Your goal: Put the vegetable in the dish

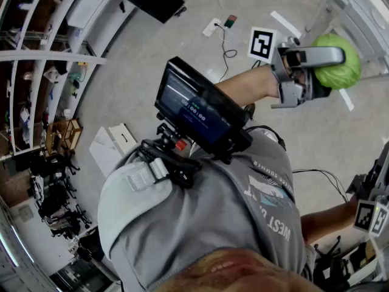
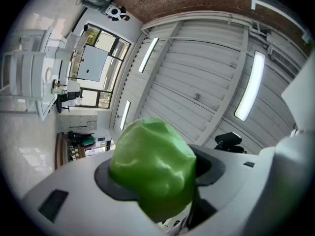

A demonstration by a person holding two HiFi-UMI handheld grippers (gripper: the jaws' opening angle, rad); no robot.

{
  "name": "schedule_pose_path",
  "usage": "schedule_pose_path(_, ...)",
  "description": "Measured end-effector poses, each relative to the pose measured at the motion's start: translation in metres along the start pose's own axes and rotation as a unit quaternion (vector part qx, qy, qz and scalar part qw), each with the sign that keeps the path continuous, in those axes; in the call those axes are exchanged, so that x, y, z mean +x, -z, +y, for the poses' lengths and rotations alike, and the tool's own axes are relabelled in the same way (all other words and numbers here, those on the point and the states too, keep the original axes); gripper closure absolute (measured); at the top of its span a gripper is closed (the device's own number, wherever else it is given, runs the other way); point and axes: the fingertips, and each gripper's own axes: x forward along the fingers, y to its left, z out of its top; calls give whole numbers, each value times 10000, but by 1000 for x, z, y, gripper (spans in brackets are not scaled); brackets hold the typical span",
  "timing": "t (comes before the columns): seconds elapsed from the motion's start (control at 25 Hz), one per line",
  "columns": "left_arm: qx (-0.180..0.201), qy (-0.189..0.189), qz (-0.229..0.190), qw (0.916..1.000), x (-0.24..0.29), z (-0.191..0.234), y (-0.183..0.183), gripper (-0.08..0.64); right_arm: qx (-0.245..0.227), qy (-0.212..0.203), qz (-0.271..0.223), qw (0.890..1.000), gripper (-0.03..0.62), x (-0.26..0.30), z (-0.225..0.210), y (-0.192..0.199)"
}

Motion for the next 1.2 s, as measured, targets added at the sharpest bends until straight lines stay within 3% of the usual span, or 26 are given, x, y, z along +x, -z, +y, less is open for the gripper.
schedule_pose_path(0.12,-156,70,38,9998,2,10,10,275,-95,554,81,9984,584,-26,-28,28)
schedule_pose_path(0.2,-146,87,25,9999,0,11,10,275,-91,640,127,9978,584,-27,-33,36)
schedule_pose_path(0.28,-117,124,-1,9999,-1,8,5,276,-40,680,130,9976,584,-23,-33,36)
schedule_pose_path(0.4,-264,267,65,9993,2,-7,-6,275,-16,1078,196,9940,584,-19,-19,19)
schedule_pose_path(0.52,-547,421,216,9974,-3,-37,-22,275,20,813,-6,9967,584,4,24,-5)
schedule_pose_path(0.64,-443,352,216,9982,-6,-33,-39,275,-4,218,-63,9997,582,36,23,-7)
schedule_pose_path(0.8,-225,259,296,9990,32,7,-74,275,-131,57,-90,9999,581,63,-21,-39)
schedule_pose_path(1.2,-59,312,300,9990,121,115,-38,276,-464,-24,29,9989,578,8,-123,-61)
